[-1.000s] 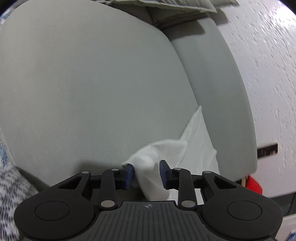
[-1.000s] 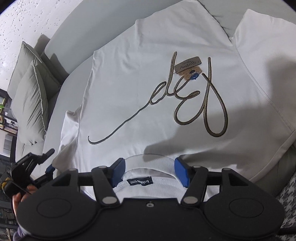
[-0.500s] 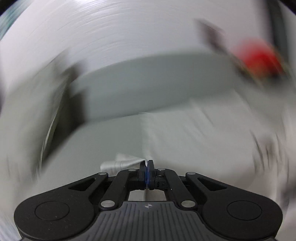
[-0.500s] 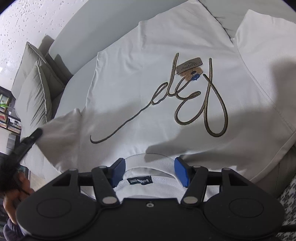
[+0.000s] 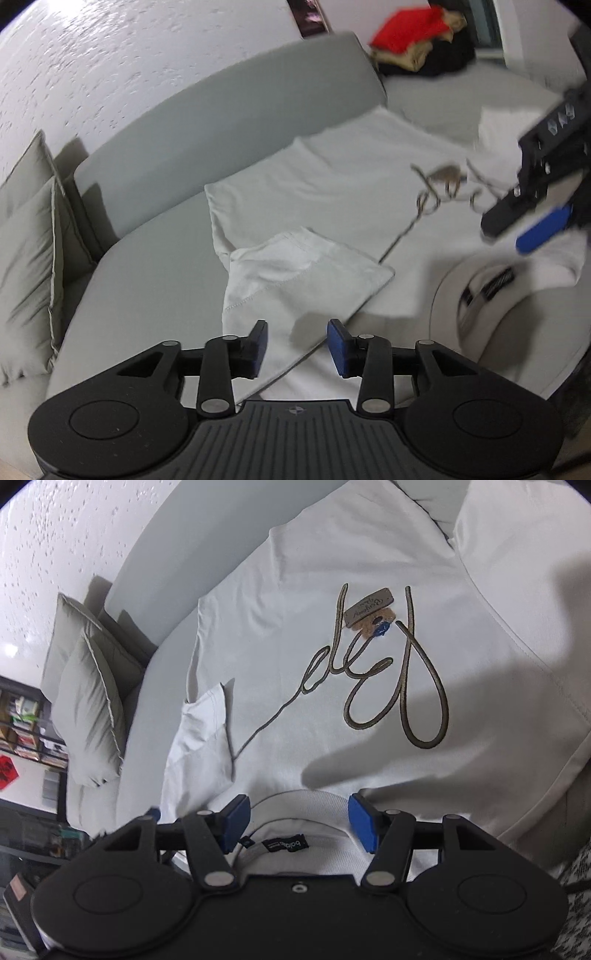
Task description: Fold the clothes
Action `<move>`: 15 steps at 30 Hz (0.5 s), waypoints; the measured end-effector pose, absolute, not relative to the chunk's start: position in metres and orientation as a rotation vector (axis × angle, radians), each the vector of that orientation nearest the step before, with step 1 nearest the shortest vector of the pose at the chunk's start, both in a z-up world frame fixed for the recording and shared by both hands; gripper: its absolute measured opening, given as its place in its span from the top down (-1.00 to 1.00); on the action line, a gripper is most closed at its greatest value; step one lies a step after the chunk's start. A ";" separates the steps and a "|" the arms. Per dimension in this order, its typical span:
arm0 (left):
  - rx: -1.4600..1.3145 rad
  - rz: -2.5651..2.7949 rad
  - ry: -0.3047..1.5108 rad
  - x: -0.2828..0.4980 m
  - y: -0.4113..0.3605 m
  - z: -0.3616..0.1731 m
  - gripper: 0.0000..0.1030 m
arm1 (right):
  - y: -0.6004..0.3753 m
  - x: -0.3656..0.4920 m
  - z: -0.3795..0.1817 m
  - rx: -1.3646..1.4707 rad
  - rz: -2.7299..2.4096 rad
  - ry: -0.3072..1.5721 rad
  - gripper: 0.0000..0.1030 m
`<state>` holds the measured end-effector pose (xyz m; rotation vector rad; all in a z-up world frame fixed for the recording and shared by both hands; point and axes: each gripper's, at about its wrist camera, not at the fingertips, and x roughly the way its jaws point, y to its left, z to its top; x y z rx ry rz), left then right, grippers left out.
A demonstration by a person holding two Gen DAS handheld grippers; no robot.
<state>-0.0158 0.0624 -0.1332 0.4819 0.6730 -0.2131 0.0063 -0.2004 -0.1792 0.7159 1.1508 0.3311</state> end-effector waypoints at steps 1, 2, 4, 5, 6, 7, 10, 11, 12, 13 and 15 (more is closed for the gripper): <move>0.516 -0.221 0.663 -0.017 0.054 -0.136 0.20 | -0.202 0.004 -0.178 0.729 0.333 1.143 -0.12; 0.550 -0.229 0.653 -0.019 0.046 -0.138 0.18 | -0.204 0.002 -0.176 0.742 0.336 1.134 -0.12; 0.613 -0.245 0.645 -0.018 0.029 -0.145 0.18 | -0.208 -0.001 -0.173 0.750 0.335 1.120 -0.12; 0.638 -0.261 0.644 -0.015 0.022 -0.149 0.18 | -0.210 -0.002 -0.171 0.754 0.334 1.113 -0.12; 0.658 -0.283 0.641 -0.011 0.015 -0.154 0.18 | -0.212 -0.003 -0.170 0.757 0.333 1.106 -0.12; 0.672 -0.301 0.645 -0.007 0.009 -0.158 0.17 | -0.214 -0.004 -0.169 0.761 0.329 1.100 -0.12; 0.696 -0.328 0.672 0.006 -0.002 -0.169 0.17 | -0.223 -0.006 -0.166 0.776 0.316 1.085 -0.12; 0.696 -0.327 0.679 0.010 -0.002 -0.170 0.18 | -0.226 -0.007 -0.166 0.780 0.311 1.079 -0.12; 0.695 -0.325 0.686 0.014 -0.002 -0.172 0.18 | -0.229 -0.007 -0.165 0.785 0.306 1.074 -0.12; 0.695 -0.324 0.693 0.018 -0.002 -0.173 0.19 | -0.232 -0.008 -0.165 0.793 0.304 1.071 -0.12; 0.693 -0.321 0.707 0.025 -0.002 -0.176 0.30 | -0.234 -0.009 -0.165 0.801 0.298 1.067 -0.12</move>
